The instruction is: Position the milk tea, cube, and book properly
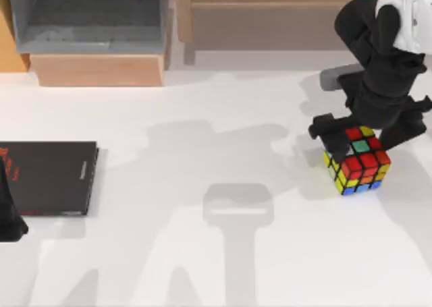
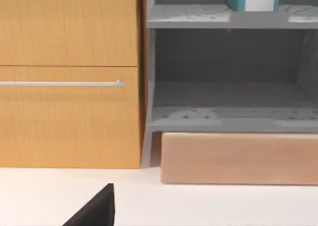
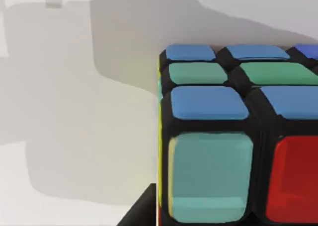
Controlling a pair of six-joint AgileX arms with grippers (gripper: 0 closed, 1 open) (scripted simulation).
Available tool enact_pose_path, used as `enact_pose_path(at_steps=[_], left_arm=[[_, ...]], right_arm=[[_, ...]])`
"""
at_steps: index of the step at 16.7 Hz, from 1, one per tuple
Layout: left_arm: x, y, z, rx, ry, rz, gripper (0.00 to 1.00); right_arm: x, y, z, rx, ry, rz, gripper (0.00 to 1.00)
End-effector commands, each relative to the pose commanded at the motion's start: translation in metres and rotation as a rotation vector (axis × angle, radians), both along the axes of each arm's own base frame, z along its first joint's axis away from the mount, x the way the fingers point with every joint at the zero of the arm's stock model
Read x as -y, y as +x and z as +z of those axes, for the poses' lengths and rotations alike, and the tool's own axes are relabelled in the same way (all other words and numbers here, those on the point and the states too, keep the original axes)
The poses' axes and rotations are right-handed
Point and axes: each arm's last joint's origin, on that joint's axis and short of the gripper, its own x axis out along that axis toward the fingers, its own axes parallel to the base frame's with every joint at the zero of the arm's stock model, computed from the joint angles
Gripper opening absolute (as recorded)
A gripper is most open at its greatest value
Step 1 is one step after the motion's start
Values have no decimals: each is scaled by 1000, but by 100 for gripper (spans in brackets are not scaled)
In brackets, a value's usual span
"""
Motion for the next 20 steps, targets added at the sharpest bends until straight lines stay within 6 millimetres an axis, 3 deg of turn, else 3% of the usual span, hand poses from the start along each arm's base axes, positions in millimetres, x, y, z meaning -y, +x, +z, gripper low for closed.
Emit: enact_pose_path(at_steps=[7,13,17,20], left_arm=[[0,0,0,0,0,0,100],[0,0,0,0,0,0,100],[0,0,0,0,0,0,100],[0,0,0,0,0,0,100]], right_arm=[[0,0,29,-1,0,0,0],[-2,-1,30,18,-7,10,0],[-21,-5,54,249,-63,91,0],[-41,-10,91,562,-84,125,0]])
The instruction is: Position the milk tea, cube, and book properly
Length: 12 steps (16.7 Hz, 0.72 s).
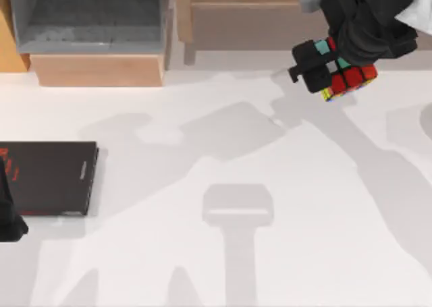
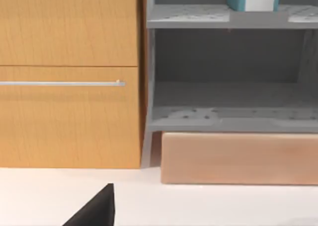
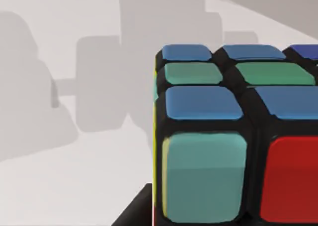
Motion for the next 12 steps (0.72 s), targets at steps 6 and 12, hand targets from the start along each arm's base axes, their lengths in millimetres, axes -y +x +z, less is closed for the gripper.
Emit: enact_pose_path(at_steps=[6,12], left_arm=[[0,0,0,0,0,0,100],[0,0,0,0,0,0,100]], right_arm=[[-25,-19,99,665,183,-49,0],[-11,-18,148,982,361,-160,0]])
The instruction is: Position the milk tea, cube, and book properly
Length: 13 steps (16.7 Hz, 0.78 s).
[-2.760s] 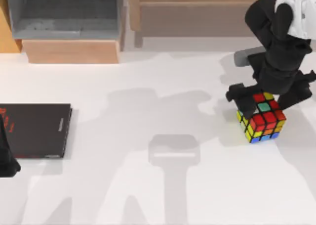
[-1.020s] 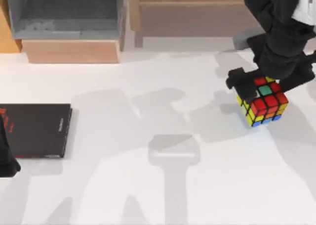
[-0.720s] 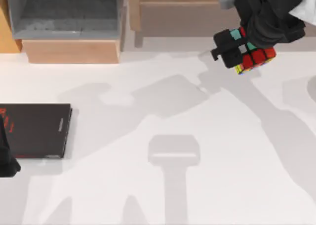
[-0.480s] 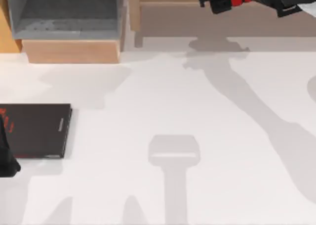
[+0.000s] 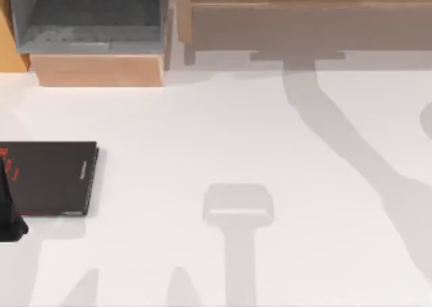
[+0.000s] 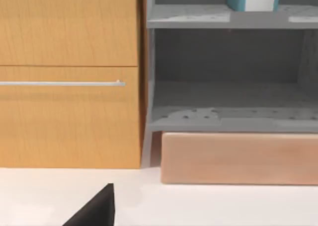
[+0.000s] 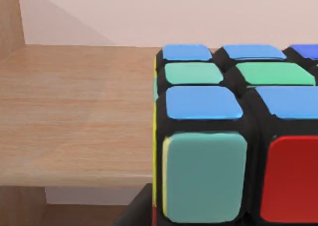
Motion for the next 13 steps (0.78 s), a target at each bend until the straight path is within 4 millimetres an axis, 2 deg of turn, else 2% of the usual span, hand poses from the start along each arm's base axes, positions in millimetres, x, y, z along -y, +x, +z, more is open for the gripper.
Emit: enact_pose_path(at_steps=[7,11,13], left_arm=[[0,0,0,0,0,0,100],[0,0,0,0,0,0,100],[0,0,0,0,0,0,100]], right_arm=[[1,1,3,21,17,0,0],[-19,2,27,125,59,62,0],[-27,10,41,179,81,87,0]])
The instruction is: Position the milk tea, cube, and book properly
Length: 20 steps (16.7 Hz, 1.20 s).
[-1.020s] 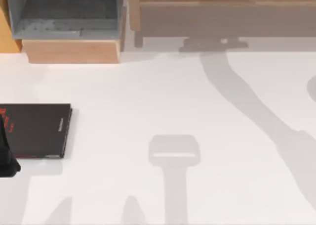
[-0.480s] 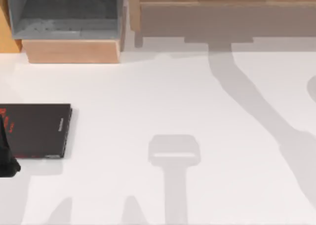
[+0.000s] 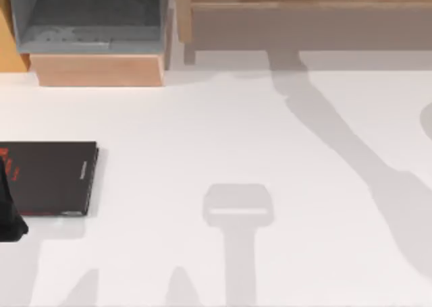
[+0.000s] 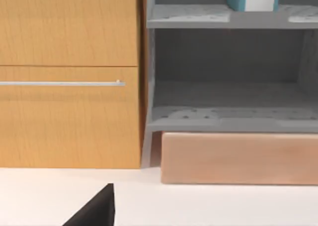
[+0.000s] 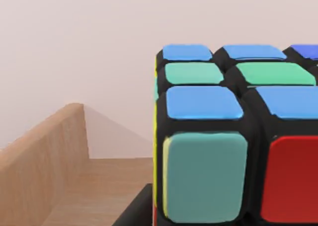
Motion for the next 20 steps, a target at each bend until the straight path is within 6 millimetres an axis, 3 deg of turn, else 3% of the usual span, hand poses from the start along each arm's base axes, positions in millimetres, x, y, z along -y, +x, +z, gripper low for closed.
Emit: enact_pose_path(at_steps=[3,7,12,20], left_arm=[[0,0,0,0,0,0,100],[0,0,0,0,0,0,100],[0,0,0,0,0,0,100],[0,0,0,0,0,0,100]], right_arm=[[0,31,-1,-11,-12,-8,0],[25,83,-30,-128,-55,-81,0],[30,92,-38,-160,-63,-93,0],[30,92,-38,-160,-63,-93,60]])
